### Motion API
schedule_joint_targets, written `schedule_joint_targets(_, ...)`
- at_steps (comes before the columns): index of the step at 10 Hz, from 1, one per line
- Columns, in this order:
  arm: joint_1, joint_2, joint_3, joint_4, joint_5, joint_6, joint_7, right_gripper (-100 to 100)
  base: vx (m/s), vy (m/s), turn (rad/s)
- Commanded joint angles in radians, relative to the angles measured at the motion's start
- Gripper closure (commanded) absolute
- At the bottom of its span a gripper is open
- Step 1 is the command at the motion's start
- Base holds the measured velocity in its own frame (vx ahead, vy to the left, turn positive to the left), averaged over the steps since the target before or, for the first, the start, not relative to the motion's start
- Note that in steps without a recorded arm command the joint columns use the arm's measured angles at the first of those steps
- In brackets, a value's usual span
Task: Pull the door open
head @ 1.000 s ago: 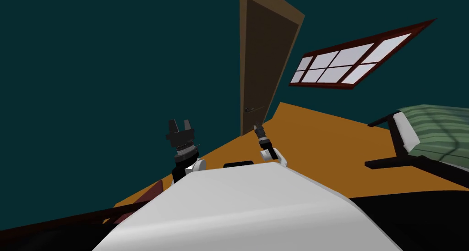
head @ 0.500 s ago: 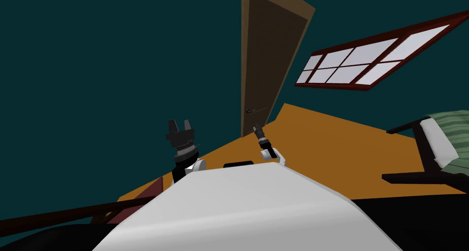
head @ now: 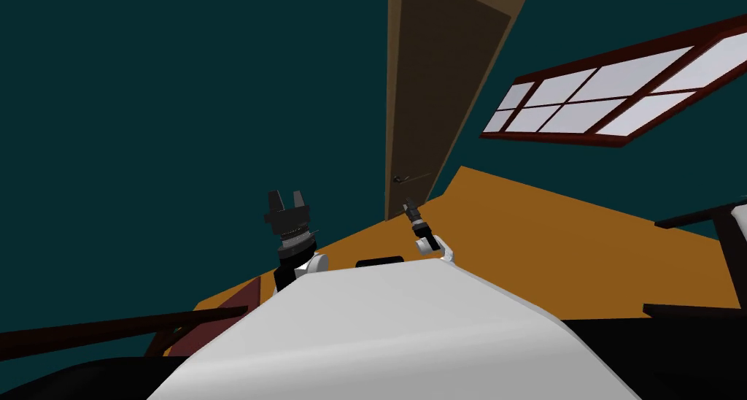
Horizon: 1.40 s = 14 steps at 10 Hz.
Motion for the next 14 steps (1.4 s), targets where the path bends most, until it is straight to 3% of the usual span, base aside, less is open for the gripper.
schedule_joint_targets(1, -0.019, -0.011, 0.004, 0.043, -0.008, -0.007, -0.005, -100, 0.060, -0.101, 0.097)
schedule_joint_targets(14, -0.152, -0.084, 0.035, 0.350, -0.064, -0.065, -0.033, -100, 0.070, -0.092, 0.090)
